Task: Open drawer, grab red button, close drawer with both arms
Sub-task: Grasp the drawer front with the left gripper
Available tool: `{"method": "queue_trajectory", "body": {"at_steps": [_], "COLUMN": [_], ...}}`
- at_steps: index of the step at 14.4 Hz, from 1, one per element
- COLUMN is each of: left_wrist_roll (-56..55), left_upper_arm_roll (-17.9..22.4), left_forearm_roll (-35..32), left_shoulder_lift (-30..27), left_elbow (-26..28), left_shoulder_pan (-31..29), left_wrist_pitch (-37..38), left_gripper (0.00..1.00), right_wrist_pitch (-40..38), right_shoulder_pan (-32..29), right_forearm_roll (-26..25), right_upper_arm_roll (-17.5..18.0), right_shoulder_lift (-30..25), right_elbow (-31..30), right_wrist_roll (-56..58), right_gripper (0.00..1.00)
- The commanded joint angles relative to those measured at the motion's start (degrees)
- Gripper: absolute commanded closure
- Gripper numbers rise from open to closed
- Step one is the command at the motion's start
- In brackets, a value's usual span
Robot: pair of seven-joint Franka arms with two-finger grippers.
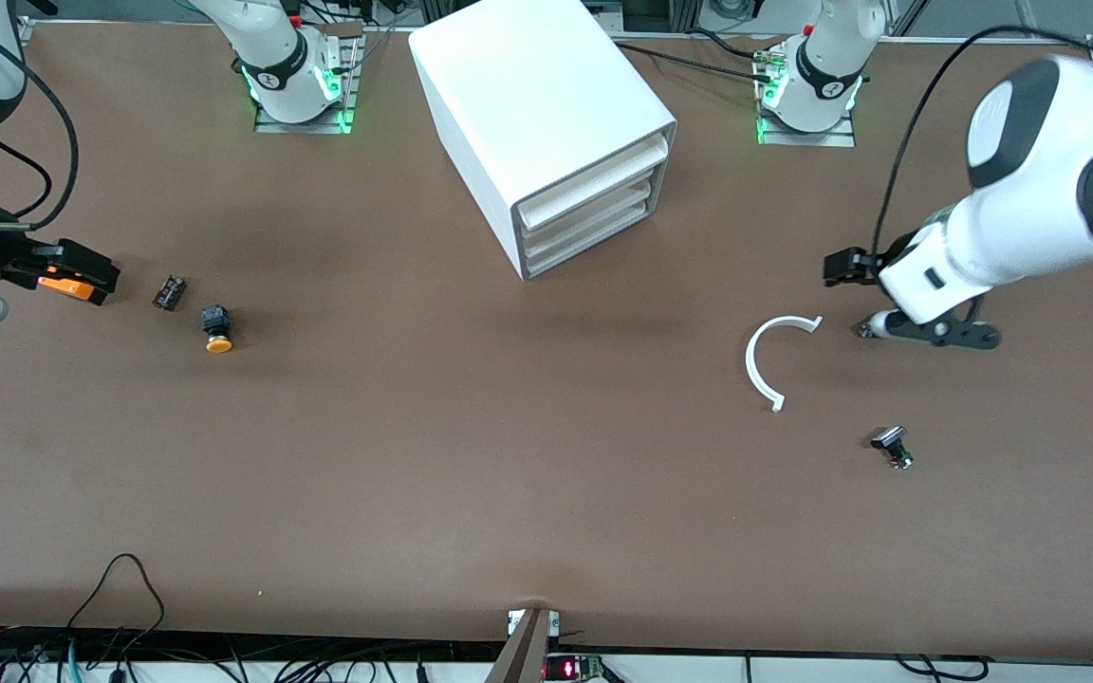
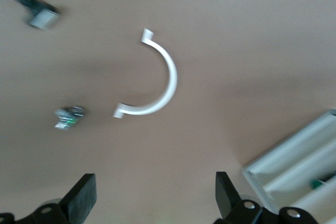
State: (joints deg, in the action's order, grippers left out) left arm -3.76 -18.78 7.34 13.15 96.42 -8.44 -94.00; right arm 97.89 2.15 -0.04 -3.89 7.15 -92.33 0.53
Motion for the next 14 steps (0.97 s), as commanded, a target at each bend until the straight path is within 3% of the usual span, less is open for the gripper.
{"method": "queue_trajectory", "body": {"at_steps": [1,3,6,11,14], "left_wrist_roll": [0.95,1.04,2.17,16.65,21.59], "left_upper_arm_roll": [-0.11,-0.11,-0.37,-2.05,-2.66], "left_forearm_roll": [11.77,19.34,25.17,43.61,47.58], "left_shoulder_lift": [4.67,6.18,6.27,6.80,7.06], "left_elbow": [2.19,6.48,13.78,25.12,28.29], "left_shoulder_pan": [-0.26,0.78,5.35,8.96,10.54], "left_wrist_pitch": [0.57,-2.22,-9.08,-16.48,-17.18], "left_gripper": [0.00,0.00,0.00,0.00,0.01], "right_wrist_pitch": [1.86,2.21,3.62,5.02,7.39], "right_shoulder_pan": [1.62,3.29,4.70,5.75,7.51], "right_forearm_roll": [1.96,4.51,4.61,4.61,4.61], "right_upper_arm_roll": [0.29,0.29,0.29,0.29,0.29], "right_shoulder_lift": [0.67,1.46,2.78,4.27,6.03], "right_elbow": [-0.57,-0.48,-0.48,-0.48,-0.39], "right_wrist_roll": [-0.35,-0.35,-0.35,-0.35,-0.88], "right_gripper": [0.00,0.00,0.00,0.00,0.00]}}
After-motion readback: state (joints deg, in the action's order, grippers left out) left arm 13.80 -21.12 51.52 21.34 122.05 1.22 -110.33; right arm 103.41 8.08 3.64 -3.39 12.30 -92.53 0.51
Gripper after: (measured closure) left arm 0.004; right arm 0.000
